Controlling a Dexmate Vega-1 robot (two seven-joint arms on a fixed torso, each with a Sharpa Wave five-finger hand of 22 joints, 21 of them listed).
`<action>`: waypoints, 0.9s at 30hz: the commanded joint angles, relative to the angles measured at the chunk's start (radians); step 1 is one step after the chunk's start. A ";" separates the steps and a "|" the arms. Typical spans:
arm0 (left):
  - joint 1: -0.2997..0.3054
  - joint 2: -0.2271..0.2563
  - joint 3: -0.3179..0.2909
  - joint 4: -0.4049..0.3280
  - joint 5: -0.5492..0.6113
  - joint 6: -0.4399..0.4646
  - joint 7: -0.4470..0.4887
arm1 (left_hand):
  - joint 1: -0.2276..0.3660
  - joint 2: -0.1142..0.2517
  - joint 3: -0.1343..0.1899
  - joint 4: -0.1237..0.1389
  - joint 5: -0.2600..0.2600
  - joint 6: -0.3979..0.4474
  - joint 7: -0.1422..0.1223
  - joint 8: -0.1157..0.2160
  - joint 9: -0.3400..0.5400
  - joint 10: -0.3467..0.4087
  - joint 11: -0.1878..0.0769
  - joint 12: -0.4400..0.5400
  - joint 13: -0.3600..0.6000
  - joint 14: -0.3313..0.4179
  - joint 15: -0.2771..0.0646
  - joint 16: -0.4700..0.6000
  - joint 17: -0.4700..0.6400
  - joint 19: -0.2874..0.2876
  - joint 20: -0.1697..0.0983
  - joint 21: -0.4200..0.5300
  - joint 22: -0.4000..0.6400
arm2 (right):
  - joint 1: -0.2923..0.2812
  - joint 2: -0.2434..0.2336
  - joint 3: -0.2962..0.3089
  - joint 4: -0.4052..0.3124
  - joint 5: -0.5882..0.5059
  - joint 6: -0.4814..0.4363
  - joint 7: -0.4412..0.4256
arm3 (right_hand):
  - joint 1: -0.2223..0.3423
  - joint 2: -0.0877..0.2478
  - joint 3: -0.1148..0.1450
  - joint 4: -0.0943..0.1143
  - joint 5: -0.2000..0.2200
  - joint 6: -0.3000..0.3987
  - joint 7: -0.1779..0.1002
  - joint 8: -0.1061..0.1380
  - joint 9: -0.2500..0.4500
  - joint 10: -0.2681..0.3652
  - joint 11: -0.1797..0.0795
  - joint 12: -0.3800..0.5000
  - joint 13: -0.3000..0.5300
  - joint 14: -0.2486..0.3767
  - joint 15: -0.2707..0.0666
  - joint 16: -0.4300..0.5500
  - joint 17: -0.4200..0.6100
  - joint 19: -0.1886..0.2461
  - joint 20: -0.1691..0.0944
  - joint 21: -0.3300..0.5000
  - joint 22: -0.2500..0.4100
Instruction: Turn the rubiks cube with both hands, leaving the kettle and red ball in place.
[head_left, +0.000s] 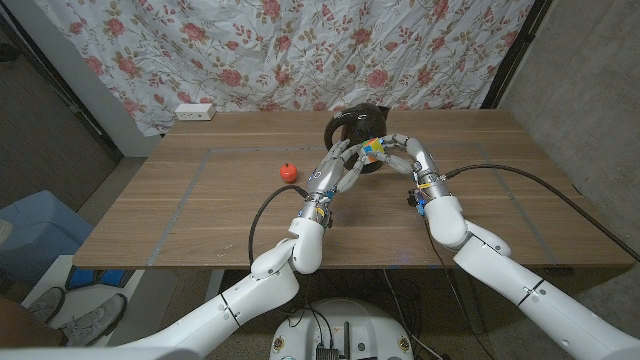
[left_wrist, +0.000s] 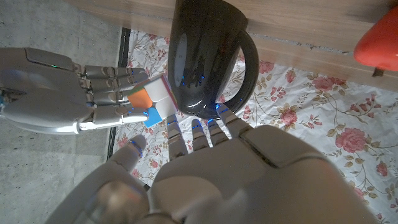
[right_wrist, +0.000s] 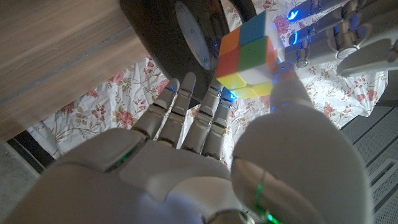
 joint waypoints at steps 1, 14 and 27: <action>-0.004 0.003 -0.003 -0.004 -0.005 -0.004 -0.012 | 0.010 0.075 0.004 -0.006 0.005 0.007 -0.001 0.006 0.001 -0.005 0.002 0.006 0.004 -0.005 -0.027 0.007 0.001 -0.005 -0.024 0.003 0.002 | -0.004 0.017 -0.004 0.007 -0.011 0.006 -0.025 | 0.066 0.055 -0.001 -0.002 0.004 0.084 -0.075 0.005 0.006 0.060 -0.048 0.007 0.004 0.010 -0.146 0.010 0.003 0.012 0.001 0.000 0.002; -0.009 -0.002 0.000 -0.001 0.000 -0.004 -0.009 | 0.013 0.078 0.007 -0.010 0.006 0.004 0.004 0.004 0.001 -0.005 0.004 0.007 0.004 -0.005 -0.026 0.007 0.000 -0.004 -0.023 0.004 0.002 | -0.005 0.035 -0.006 0.018 -0.020 0.014 -0.049 | 0.075 0.061 0.000 -0.003 0.004 0.093 -0.074 0.008 0.004 0.069 -0.048 0.008 0.007 0.021 -0.150 0.015 0.005 0.016 -0.003 0.001 0.002; -0.012 -0.007 0.007 -0.002 0.013 0.007 -0.010 | 0.016 0.080 0.012 -0.014 0.006 0.003 0.007 0.002 0.001 -0.004 0.004 0.008 0.004 -0.002 -0.025 0.007 -0.001 -0.003 -0.022 0.005 0.002 | -0.006 0.052 -0.008 0.029 -0.021 0.021 -0.067 | 0.087 0.061 0.001 -0.007 0.004 0.099 -0.074 0.009 0.003 0.074 -0.048 0.008 0.007 0.026 -0.153 0.015 0.006 0.018 -0.006 0.000 0.002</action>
